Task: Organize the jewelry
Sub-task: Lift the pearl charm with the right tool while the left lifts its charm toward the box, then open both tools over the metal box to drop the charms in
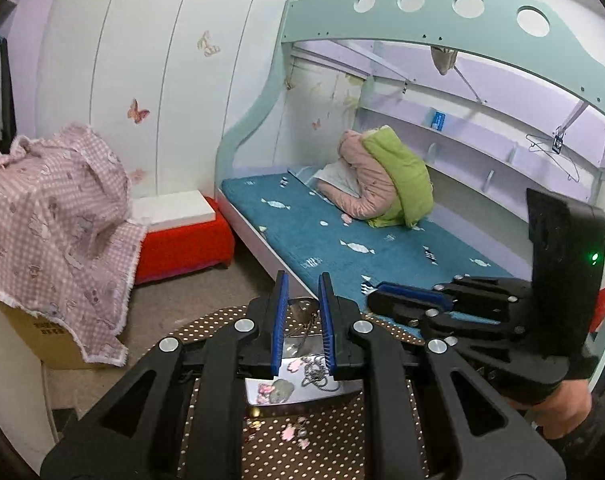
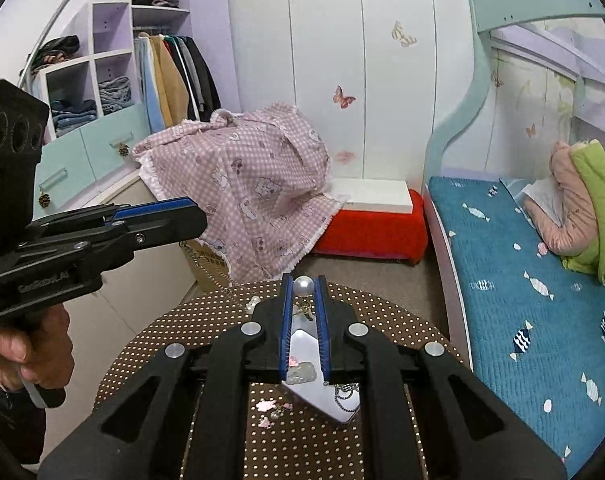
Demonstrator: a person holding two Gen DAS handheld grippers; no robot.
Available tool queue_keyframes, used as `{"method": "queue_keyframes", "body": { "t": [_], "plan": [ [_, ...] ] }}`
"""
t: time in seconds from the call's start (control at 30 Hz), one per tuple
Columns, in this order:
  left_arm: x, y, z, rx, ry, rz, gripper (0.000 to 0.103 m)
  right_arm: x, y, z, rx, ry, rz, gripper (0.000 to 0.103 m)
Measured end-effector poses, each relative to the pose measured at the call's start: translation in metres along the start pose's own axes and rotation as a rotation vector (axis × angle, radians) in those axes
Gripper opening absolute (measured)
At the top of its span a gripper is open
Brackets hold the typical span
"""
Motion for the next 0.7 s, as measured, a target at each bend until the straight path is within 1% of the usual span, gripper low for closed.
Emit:
{"method": "queue_keyframes", "body": {
  "t": [0.13,0.3,0.33,0.37,0.4,0.43,0.47,0.5,0.53,0.6,0.63,0.67,0.7],
  "plan": [
    [-0.004,0.025,-0.005,-0.041,-0.014,-0.007,0.016,0.007,0.021,-0.007,-0.05,0.017,-0.002,0.01],
    [-0.006,0.054,-0.024,-0.108,-0.013,-0.001,0.016,0.014,0.048,-0.026,-0.127,0.052,-0.002,0.01],
    [-0.008,0.058,-0.027,-0.119,-0.015,0.005,0.016,0.015,0.054,-0.031,-0.146,0.06,-0.004,0.01],
    [-0.01,0.063,-0.03,-0.131,-0.02,0.011,0.02,0.017,0.059,-0.036,-0.163,0.068,-0.008,0.01],
    [-0.012,0.067,-0.034,-0.144,-0.026,0.02,0.04,0.019,0.062,-0.038,-0.173,0.076,-0.011,0.01],
    [-0.015,0.069,-0.036,-0.147,-0.032,0.032,0.057,0.021,0.066,-0.042,-0.187,0.087,-0.014,0.011],
    [-0.02,0.068,-0.038,-0.141,-0.039,0.057,0.083,0.024,0.067,-0.045,-0.195,0.096,-0.021,0.012],
    [-0.025,0.067,-0.038,-0.129,-0.043,0.077,0.087,0.025,0.068,-0.045,-0.195,0.104,-0.025,0.017],
    [-0.027,0.066,-0.04,-0.128,-0.045,0.083,0.087,0.028,0.068,-0.046,-0.196,0.114,-0.027,0.025],
    [-0.035,0.062,-0.041,-0.126,-0.06,0.107,0.091,0.033,0.066,-0.046,-0.189,0.128,-0.036,0.032],
    [-0.038,0.06,-0.041,-0.122,-0.063,0.121,0.091,0.035,0.063,-0.045,-0.181,0.135,-0.042,0.044],
    [-0.042,0.057,-0.04,-0.116,-0.067,0.135,0.092,0.037,0.06,-0.043,-0.167,0.144,-0.047,0.052],
    [-0.044,0.054,-0.039,-0.112,-0.072,0.142,0.094,0.04,0.058,-0.041,-0.155,0.148,-0.052,0.074]
  ]
}}
Point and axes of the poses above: each gripper's, at about its wrist camera, not at the fingertips, and y roughly the way its jaws point, x to its right, z to its top, the point moved 10 cm from there along y, roughly the way its jaws point, and after that the axes turned 6 degrees about y, right-handed, at the moved point
